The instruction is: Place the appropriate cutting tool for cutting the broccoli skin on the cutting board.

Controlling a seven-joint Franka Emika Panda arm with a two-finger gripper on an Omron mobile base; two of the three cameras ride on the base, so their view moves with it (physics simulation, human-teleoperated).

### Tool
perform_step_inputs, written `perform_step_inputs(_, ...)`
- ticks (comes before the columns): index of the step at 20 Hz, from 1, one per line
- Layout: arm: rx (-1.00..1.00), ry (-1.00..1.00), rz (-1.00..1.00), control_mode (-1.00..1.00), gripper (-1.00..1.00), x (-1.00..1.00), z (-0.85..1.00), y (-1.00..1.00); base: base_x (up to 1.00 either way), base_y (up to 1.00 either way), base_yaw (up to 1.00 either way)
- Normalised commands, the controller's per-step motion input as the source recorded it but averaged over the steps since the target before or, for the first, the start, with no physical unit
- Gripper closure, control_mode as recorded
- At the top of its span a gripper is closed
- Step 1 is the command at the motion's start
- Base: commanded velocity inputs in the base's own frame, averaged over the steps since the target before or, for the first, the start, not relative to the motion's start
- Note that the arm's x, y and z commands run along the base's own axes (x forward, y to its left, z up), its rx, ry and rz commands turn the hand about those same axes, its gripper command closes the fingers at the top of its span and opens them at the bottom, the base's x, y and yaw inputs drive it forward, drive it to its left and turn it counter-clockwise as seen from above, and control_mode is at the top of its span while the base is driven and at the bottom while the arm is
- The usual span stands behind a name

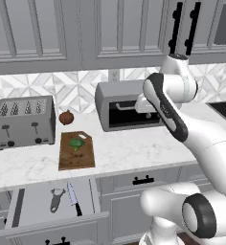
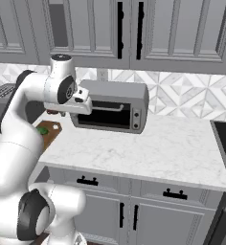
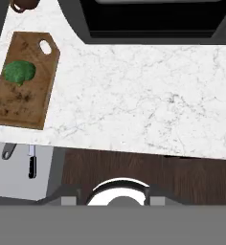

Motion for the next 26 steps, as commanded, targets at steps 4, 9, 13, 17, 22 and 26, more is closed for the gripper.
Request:
perform_step_inputs(4,-0.07,-0.05,0.06,-1.00,-1.00,-0.49,-0.03,0.49,0.00,0.00,0.00)
perform_step_inputs(9,-0.06,0.14,0.16,-1.00,-1.00,-0.58,-0.55,1.00,0.00,0.00,0.00)
perform_step_inputs(13,-0.02,0.25,0.16,-1.00,-1.00,-0.45,-0.59,1.00,0.00,0.00,0.00)
perform_step_inputs(17,0.00,0.25,0.07,-1.00,-1.00,-0.42,-0.41,1.00,0.00,0.00,0.00)
perform_step_inputs(22,0.00,0.23,0.01,-1.00,-1.00,-0.34,-0.58,1.00,0.00,0.00,0.00)
perform_step_inputs(26,-0.09,0.01,0.01,-1.00,-1.00,-0.55,-0.86,1.00,0.00,0.00,0.00)
